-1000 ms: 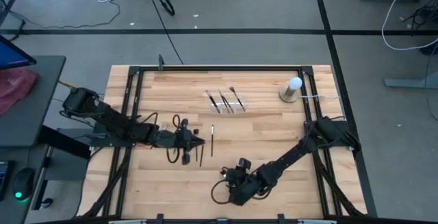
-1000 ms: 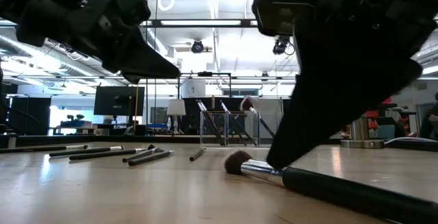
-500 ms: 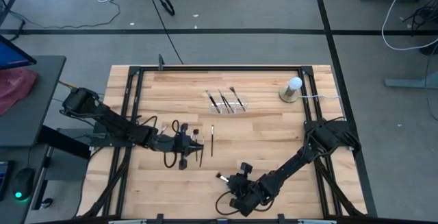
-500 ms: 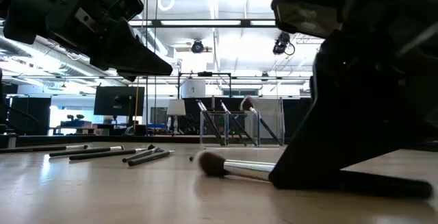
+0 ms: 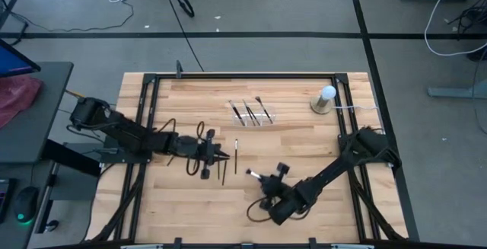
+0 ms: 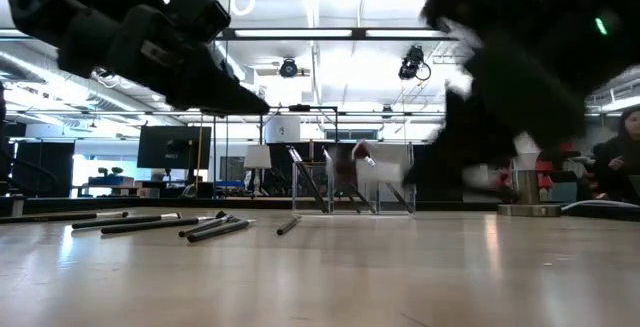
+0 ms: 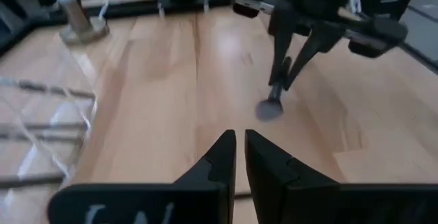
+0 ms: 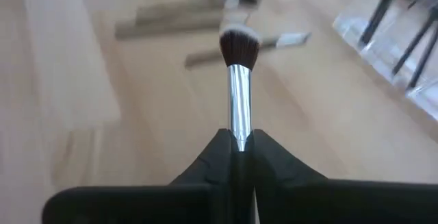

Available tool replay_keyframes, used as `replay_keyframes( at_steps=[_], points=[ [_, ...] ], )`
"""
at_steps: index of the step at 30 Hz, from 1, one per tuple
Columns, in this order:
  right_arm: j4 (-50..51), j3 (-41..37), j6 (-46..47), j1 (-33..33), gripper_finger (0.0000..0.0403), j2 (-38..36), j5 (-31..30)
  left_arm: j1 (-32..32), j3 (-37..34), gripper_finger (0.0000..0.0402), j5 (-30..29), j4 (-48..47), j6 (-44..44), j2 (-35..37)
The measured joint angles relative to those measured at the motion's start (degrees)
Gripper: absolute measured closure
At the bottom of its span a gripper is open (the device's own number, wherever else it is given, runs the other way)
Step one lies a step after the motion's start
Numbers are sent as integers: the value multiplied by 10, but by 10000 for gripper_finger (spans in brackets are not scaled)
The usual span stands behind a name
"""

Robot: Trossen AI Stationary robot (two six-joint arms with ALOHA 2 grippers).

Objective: Put items in baskets/containers
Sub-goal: Put the black powder brush into the transparent organizer

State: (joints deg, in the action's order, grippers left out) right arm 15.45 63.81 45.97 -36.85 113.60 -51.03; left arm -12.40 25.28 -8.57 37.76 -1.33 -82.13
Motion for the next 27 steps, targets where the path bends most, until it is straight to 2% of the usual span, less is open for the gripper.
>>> replay_keyframes(
  at_steps=[2, 4, 7, 13, 16, 19, 23, 27],
  points=[
    [-104, -48, -40, 7, 374, -24, -14, 12, 0, 365, 24, 19, -22, 0],
    [-230, -97, -120, 15, 374, -43, -10, 21, 0, 364, 54, 48, -37, 0],
    [-470, -154, -257, 36, 374, -57, 16, 27, 0, 364, 83, 83, -56, 0],
    [-812, -224, -479, 88, 374, -56, 189, 28, 0, 363, 119, 135, -85, 0],
    [-901, -244, -528, 116, 374, -56, 274, 28, 2, 352, 129, 168, -84, -8],
    [-959, -255, -549, 140, 374, -56, 341, 25, 6, 320, 129, 207, -84, -35],
    [-1001, -268, -569, 159, 374, -56, 355, 25, 33, 258, 129, 266, -68, -92],
    [-1031, -281, -573, 167, 374, -57, 355, 25, 80, 205, 128, 284, -67, -147]
  ],
)
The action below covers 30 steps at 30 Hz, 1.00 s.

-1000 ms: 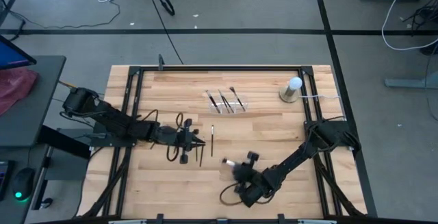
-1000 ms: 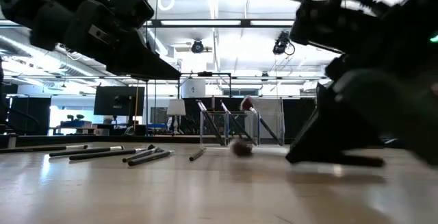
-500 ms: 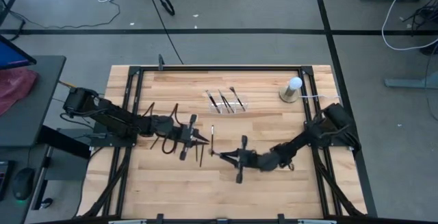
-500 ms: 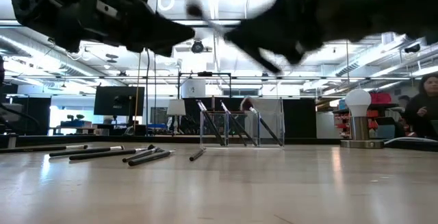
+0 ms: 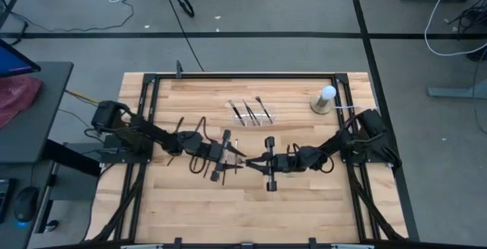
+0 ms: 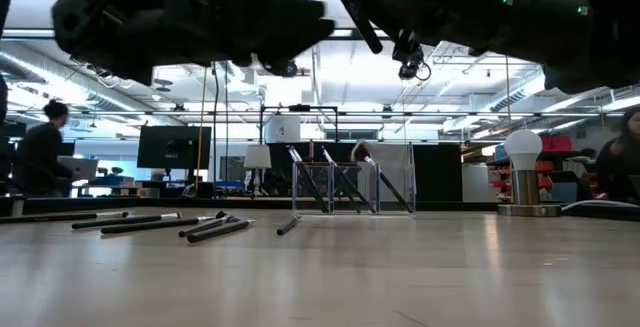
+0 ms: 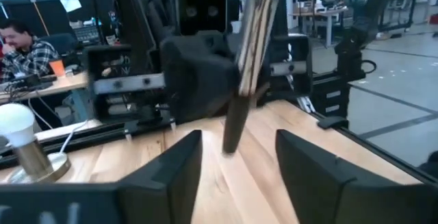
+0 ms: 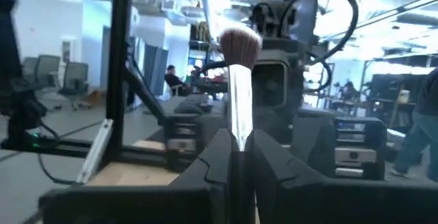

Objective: Put items in baskets/containers
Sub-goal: Put the black powder brush into the transparent organizer

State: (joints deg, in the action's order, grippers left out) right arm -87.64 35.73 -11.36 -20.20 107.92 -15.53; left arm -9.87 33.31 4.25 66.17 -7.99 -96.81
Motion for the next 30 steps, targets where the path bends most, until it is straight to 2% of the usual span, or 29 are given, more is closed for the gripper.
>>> replay_keyframes(
  at_steps=[5, 11, 16, 21, 28, 30],
  points=[
    [-7, 13, -16, -2, 374, -10, -22, 0, 66, 180, -1, 1, -1, -56],
    [-7, 41, -48, -5, 374, -10, -25, -4, 105, 195, -1, 3, -2, -89],
    [-7, 42, -73, -19, 374, -10, -49, -18, 99, 225, -5, 15, -7, -88],
    [-4, 42, -76, -26, 373, -10, -65, -29, 87, 261, -47, 47, -17, -88],
    [15, 42, -71, -27, 373, -10, -81, -30, 83, 345, -55, 65, -15, -88],
    [25, 42, -63, -27, 372, -10, -81, -30, 82, 356, -58, 60, -12, -87]
  ],
)
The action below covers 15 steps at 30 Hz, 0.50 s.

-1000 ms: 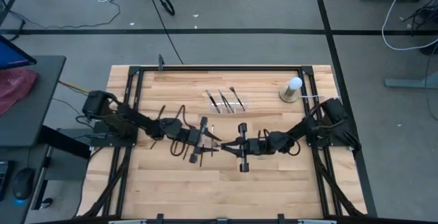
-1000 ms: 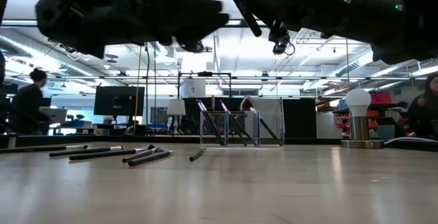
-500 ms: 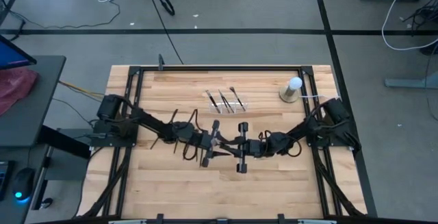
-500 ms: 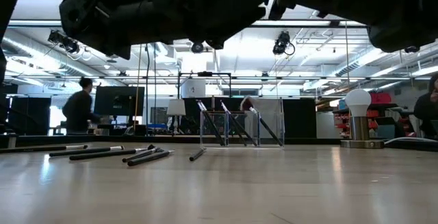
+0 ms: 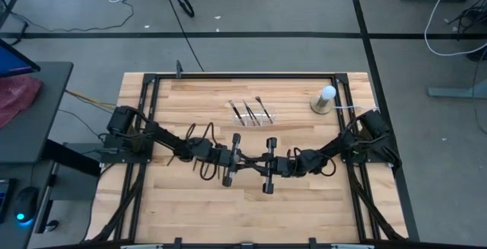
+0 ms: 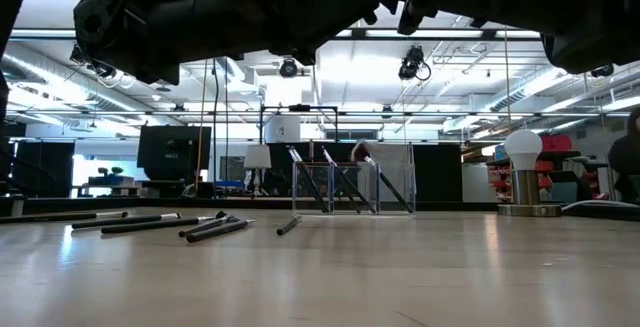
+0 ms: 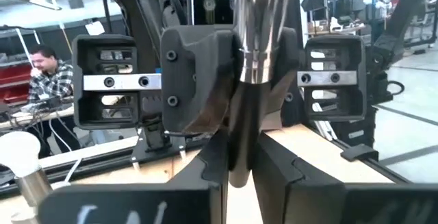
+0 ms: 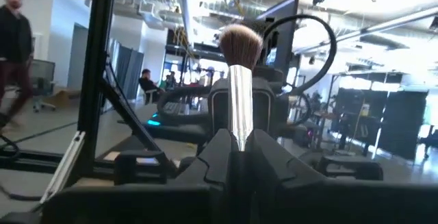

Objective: Put items in baskets/containers
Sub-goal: Put the black powder brush into the transparent organizer

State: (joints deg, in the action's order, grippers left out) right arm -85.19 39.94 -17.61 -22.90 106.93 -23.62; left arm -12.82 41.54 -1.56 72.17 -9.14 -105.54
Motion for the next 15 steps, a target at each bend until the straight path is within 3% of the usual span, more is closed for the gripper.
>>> replay_keyframes(
  at_steps=[4, 8, 12, 15],
  points=[
    [38, 0, 30, 0, 350, -1, -7, -1, 0, 356, -5, -24, 16, 0],
    [114, 0, 68, -12, 306, -13, -83, 3, 1, 356, -56, -82, 51, 3],
    [318, 0, 131, -18, 257, -88, -139, 16, 1, 356, -88, -148, 100, 3],
    [478, 0, 218, -18, 222, -150, -143, 32, 1, 356, -89, -202, 147, 3]
  ],
)
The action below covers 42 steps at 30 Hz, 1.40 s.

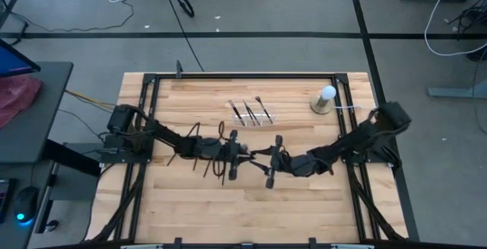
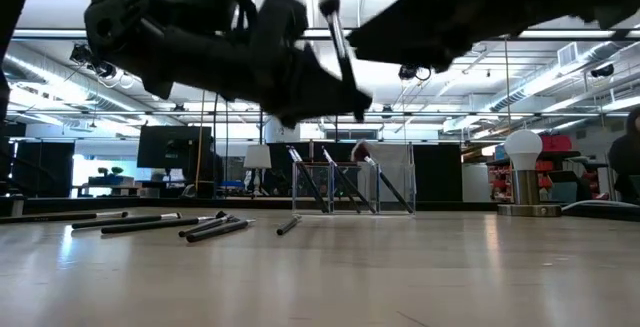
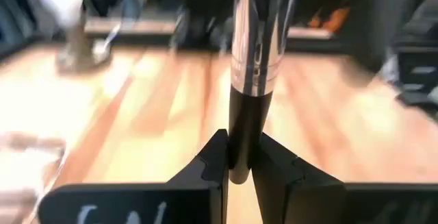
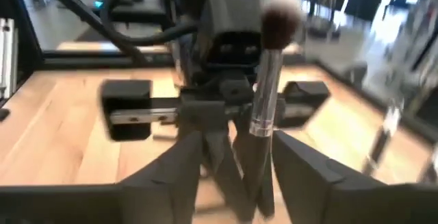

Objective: Put items in baskets/containers
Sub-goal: Put the black powder brush into the transparent organizer

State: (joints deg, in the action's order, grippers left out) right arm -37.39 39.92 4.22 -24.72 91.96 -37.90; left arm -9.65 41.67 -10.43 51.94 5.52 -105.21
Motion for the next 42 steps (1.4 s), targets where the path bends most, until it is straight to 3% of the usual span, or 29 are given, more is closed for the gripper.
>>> replay_keyframes(
  at_steps=[5, 9, 17, 22, 33, 37, 42],
  points=[
    [114, 0, 82, 16, 186, -56, -1, 23, 0, 356, -1, -81, 61, 0],
    [111, 1, 88, 48, 182, -47, 4, 28, 0, 356, 1, -88, 63, 0],
    [58, 23, 74, 92, 196, 12, 69, 28, 0, 351, 1, -89, 63, 0],
    [56, 59, 51, 96, 233, 45, 84, 28, 0, 349, 1, -89, 62, 0],
    [77, 72, 44, 97, 378, 44, 69, 28, 0, 345, -1, -88, 56, 0],
    [106, 72, 43, 96, 380, 25, 55, 27, 0, 328, -1, -79, 43, 0],
    [188, 70, 49, 101, 378, -43, -14, 29, 0, 259, 2, -82, 31, 0]
  ],
)
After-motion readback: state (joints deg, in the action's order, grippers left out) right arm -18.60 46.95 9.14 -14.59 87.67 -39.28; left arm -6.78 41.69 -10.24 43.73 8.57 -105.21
